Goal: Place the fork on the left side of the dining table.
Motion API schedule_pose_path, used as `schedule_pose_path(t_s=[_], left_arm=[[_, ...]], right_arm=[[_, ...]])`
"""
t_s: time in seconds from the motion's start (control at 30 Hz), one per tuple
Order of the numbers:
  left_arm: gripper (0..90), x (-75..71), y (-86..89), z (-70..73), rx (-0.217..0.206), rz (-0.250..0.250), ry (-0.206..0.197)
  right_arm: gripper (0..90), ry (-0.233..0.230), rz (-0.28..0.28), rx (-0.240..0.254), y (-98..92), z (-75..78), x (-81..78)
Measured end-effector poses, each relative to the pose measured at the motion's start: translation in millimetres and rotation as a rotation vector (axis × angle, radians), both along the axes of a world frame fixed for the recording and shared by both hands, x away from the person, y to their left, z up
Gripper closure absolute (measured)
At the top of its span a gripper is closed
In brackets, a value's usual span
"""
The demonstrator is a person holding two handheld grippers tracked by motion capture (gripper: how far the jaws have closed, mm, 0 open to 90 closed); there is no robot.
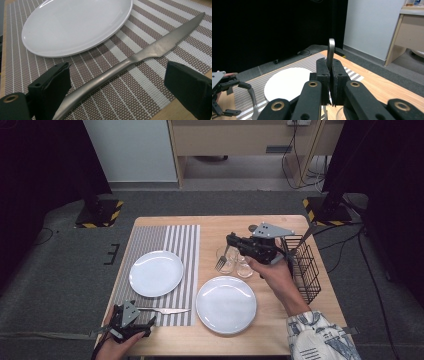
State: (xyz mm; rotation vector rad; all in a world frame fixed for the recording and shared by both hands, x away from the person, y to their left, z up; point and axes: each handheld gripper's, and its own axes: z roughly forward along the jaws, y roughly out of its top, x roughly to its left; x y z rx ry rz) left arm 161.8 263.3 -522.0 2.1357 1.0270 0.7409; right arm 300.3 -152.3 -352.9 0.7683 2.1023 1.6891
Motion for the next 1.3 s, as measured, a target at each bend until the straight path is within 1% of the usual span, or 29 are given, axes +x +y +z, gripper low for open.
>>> schedule_pose_path(t_s=[0.17, 0.23, 0.27, 0.3, 0.37, 0.43, 0.47, 0.5, 0.57, 0.63, 0.67, 0.77, 0.8, 0.83, 0.87, 0.93, 1.0, 1.13, 1.17, 1.2, 1.23, 1.3], left_arm=[[6.6, -0.2, -1.5, 2.3, -0.012, 0.000, -0.010], [6.5, -0.6, -2.5, 3.1, -0.011, 0.002, -0.011], [6.5, -1.5, -4.0, 4.5, -0.009, 0.001, -0.011], [6.4, -2.7, -7.2, 7.8, -0.012, -0.014, -0.016], [6.3, -3.0, -8.7, 9.5, -0.015, -0.014, -0.019], [6.3, -2.8, -11.5, 12.0, -0.019, -0.022, -0.020], [6.3, -2.5, -12.8, 12.9, -0.021, -0.026, -0.021], [6.3, -2.0, -14.7, 15.3, -0.021, -0.036, -0.024], [6.4, -1.2, -15.0, 17.6, -0.018, -0.040, -0.030], [6.4, 2.2, -14.2, 23.5, -0.047, -0.039, -0.040], [6.3, 2.2, -14.2, 23.5, -0.047, -0.039, -0.040], [6.4, 7.6, -14.9, 31.3, -0.066, -0.043, -0.051], [6.4, 11.6, -16.5, 36.1, -0.081, -0.048, -0.058], [6.4, 14.8, -18.1, 39.1, -0.079, -0.054, -0.064], [6.5, 14.8, -18.1, 39.1, -0.079, -0.054, -0.064], [6.5, 23.4, -22.2, 44.9, -0.079, -0.063, -0.071], [6.5, 26.3, -23.8, 46.3, -0.077, -0.068, -0.072], [6.6, 36.6, -31.1, 50.5, -0.081, -0.081, -0.078], [7.0, 40.1, -35.2, 52.1, -0.083, -0.088, -0.093], [7.4, 40.1, -35.2, 52.1, -0.083, -0.088, -0.093], [7.4, 44.5, -40.5, 54.1, -0.099, -0.100, -0.095], [7.6, 49.9, -45.6, 56.6, -0.108, -0.106, -0.095]], right_arm=[[86.9, 0.004, 0.007, -0.014, 9.9, -3.9, 2.2], [86.9, 0.005, 0.008, -0.020, 12.6, -5.0, 3.0], [86.9, 0.010, 0.007, -0.031, 17.0, -7.1, 4.0], [86.9, 0.012, 0.011, -0.034, 19.3, -8.3, 4.4], [86.9, 0.012, 0.013, -0.038, 21.7, -9.7, 4.7], [86.9, 0.017, 0.023, -0.047, 29.2, -13.9, 5.4], [86.9, 0.017, 0.023, -0.047, 29.2, -13.9, 5.4], [86.9, 0.018, 0.027, -0.051, 34.2, -16.8, 6.3], [86.9, 0.023, 0.031, -0.050, 36.7, -18.0, 6.6], [86.9, 0.027, 0.042, -0.050, 44.9, -21.2, 7.7], [86.9, 0.027, 0.042, -0.050, 44.9, -21.2, 7.7], [86.9, 0.031, 0.052, -0.058, 54.1, -24.7, 8.2], [86.9, 0.034, 0.057, -0.062, 58.4, -26.7, 8.7], [86.9, 0.035, 0.059, -0.065, 60.1, -27.4, 8.8], [86.9, 0.035, 0.059, -0.065, 60.1, -27.4, 8.8], [86.9, 0.038, 0.060, -0.069, 66.2, -30.0, 9.3], [86.9, 0.039, 0.061, -0.068, 67.9, -30.5, 9.4], [86.9, 0.043, 0.065, -0.074, 74.1, -33.3, 9.8], [86.9, 0.045, 0.067, -0.081, 77.6, -34.8, 9.6], [86.9, 0.045, 0.067, -0.081, 77.6, -34.8, 9.6], [86.9, 0.047, 0.071, -0.083, 80.9, -35.4, 9.3], [86.9, 0.044, 0.074, -0.082, 83.4, -35.6, 9.1]])
